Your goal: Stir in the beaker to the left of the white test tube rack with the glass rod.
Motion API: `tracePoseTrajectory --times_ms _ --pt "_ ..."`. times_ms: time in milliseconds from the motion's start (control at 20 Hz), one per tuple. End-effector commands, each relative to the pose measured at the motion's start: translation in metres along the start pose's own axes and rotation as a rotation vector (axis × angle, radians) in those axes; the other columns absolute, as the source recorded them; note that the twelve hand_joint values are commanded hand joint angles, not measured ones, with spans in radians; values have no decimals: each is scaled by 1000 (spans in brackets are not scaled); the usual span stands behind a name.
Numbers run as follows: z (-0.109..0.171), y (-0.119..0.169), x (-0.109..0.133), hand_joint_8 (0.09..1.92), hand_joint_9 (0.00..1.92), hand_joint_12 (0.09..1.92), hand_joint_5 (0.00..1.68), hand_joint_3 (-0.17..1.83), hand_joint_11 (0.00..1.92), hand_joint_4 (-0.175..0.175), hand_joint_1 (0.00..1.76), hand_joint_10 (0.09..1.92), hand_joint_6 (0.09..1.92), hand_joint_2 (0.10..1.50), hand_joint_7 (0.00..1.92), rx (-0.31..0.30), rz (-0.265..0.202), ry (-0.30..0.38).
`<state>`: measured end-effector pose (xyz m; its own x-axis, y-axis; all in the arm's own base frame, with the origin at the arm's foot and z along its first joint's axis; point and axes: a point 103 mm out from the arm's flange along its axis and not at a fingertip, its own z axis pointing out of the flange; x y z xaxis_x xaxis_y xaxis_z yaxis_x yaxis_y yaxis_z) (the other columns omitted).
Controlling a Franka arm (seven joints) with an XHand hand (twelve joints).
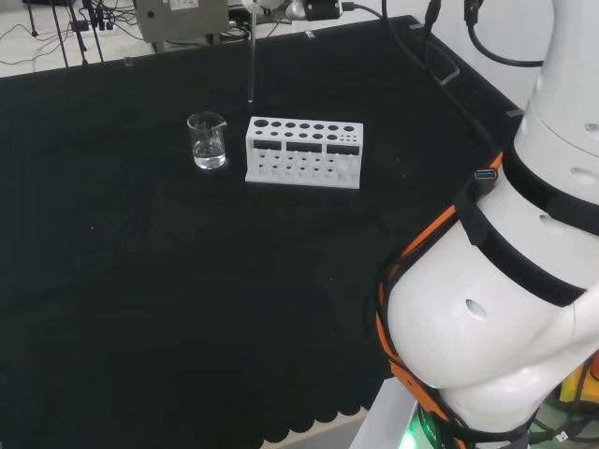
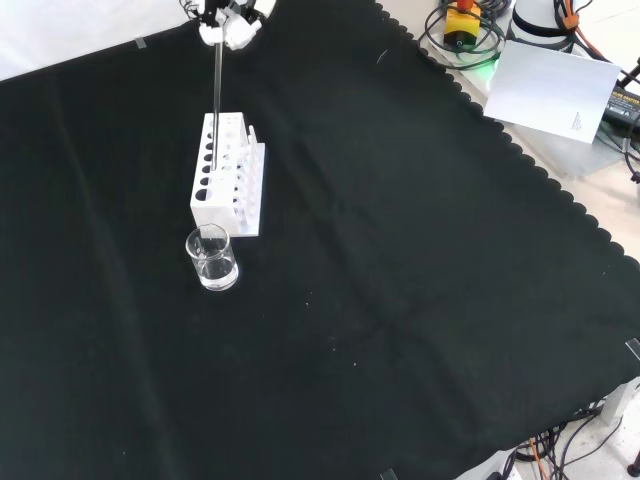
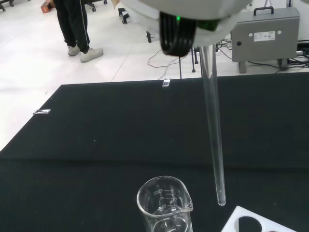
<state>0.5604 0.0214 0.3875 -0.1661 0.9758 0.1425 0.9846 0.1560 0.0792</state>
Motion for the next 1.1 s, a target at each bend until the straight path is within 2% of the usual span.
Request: tracePoseTrajectory --times_ms 50,500,1100 --pt "8 28 26 970 1836 1010 1310 511 1359 -175 1316 517 211 755 1243 14 -101 36" --pt "32 49 34 968 1839 1010 1314 507 1359 -175 1316 515 203 756 1243 54 -160 65" --pt "42 69 33 968 1841 1009 1318 504 1360 -175 1316 514 193 758 1243 62 -180 99"
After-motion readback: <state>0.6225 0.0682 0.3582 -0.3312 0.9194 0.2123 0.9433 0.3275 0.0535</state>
